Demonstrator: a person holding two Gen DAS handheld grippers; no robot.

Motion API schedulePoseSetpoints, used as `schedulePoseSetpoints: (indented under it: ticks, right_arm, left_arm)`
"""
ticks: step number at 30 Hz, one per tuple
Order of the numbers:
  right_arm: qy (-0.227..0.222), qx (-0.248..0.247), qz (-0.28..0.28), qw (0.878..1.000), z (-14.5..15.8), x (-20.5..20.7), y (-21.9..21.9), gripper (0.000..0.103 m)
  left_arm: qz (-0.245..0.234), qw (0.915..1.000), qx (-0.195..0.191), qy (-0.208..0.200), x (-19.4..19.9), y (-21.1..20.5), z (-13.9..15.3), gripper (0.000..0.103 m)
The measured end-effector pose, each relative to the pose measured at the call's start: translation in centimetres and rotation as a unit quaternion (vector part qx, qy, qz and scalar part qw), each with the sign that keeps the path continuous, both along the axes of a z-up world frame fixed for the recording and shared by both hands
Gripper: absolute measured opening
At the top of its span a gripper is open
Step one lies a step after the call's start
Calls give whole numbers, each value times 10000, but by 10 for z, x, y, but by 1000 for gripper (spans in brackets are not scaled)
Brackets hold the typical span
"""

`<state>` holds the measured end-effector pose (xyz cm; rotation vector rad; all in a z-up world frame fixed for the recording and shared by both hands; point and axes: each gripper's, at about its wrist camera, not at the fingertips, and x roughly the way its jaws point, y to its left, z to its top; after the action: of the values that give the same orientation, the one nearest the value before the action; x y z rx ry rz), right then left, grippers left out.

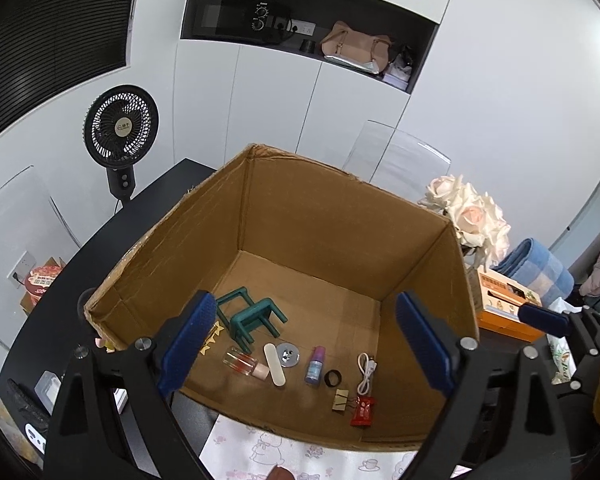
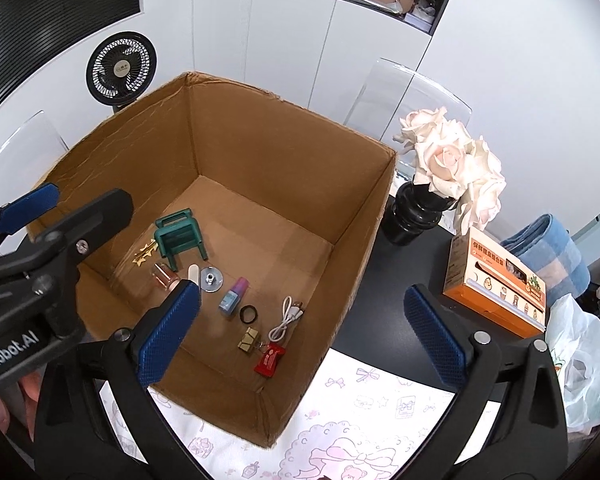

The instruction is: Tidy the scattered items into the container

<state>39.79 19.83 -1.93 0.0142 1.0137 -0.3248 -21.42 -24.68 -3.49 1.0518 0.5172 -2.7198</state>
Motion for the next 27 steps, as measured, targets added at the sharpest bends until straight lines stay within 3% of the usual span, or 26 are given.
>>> schedulePoseSetpoints:
  ticks: [13, 20, 27]
  right_arm:
    - [-268, -17, -208, 9994, 26, -71, -15, 103]
    - [-521, 14, -718, 9961, 38, -156, -44, 103]
    - [-755, 268, -1427, 9865, 32, -254, -76, 103]
  left_arm:
    - [-341, 9982, -194, 448, 38, 55, 34, 91]
    - [-796, 9951, -427, 407, 60, 109, 49, 91]
    - [-1432, 9859, -785, 356, 83, 179, 45, 91]
